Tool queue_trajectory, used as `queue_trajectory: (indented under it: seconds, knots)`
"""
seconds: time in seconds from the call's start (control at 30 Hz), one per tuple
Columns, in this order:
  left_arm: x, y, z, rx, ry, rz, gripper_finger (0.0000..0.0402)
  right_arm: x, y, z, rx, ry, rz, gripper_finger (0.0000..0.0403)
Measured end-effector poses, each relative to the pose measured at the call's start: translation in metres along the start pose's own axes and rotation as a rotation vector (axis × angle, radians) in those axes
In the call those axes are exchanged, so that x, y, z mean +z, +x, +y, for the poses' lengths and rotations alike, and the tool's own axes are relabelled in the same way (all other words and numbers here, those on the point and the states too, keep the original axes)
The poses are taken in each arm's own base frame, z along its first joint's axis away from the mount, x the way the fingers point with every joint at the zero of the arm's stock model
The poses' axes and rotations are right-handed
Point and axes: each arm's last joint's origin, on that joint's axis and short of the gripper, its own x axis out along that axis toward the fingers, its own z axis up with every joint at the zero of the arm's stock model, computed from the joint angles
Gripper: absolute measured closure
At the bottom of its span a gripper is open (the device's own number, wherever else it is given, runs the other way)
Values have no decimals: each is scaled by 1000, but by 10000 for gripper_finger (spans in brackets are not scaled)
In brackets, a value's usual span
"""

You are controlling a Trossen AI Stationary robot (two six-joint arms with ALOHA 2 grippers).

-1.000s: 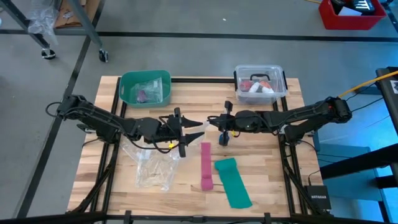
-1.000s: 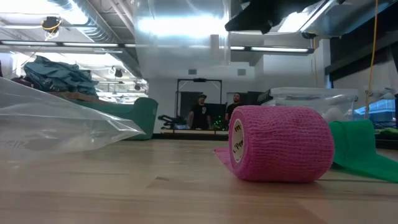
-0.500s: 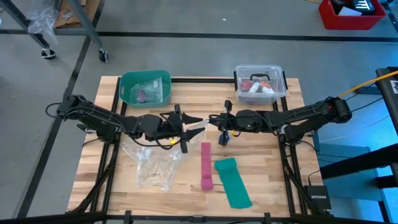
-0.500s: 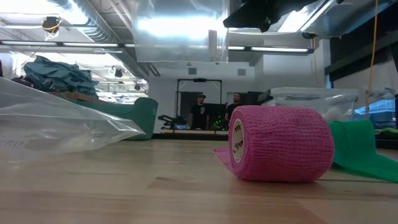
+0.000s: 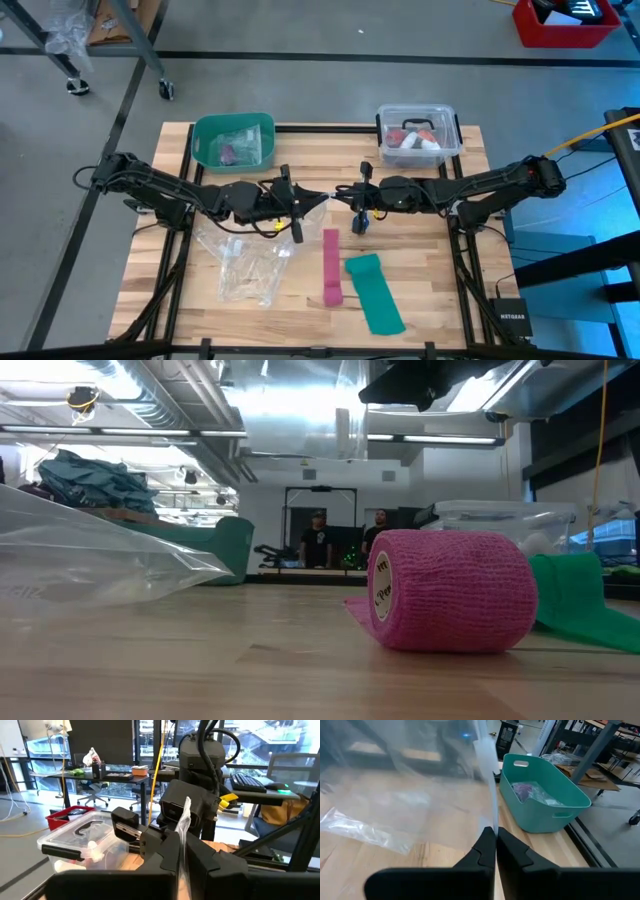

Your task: Roll bandage

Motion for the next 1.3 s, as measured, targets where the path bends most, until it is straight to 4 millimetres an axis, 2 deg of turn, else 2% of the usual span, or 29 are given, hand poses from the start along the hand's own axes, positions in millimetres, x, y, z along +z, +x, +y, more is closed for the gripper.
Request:
queue_trajectory:
  seconds: [0.2, 0.53, 0.77, 0.97, 1.3]
  knots:
    - [0, -4, -4, -16, 12, 14, 400, 0, 0, 1, 47, -5, -6, 347]
    - [8, -26, -4, -51, 52, 111, 401, 6, -1, 5, 175, -14, -78, 277]
    - [8, -32, -12, -85, 56, 117, 401, 18, -2, 3, 171, -19, -206, 280]
    - [9, -32, -11, -83, 49, 111, 402, 19, -2, 3, 168, -40, -215, 283]
    - [9, -31, -11, -81, 69, 106, 401, 12, 22, 14, 244, -41, -279, 283]
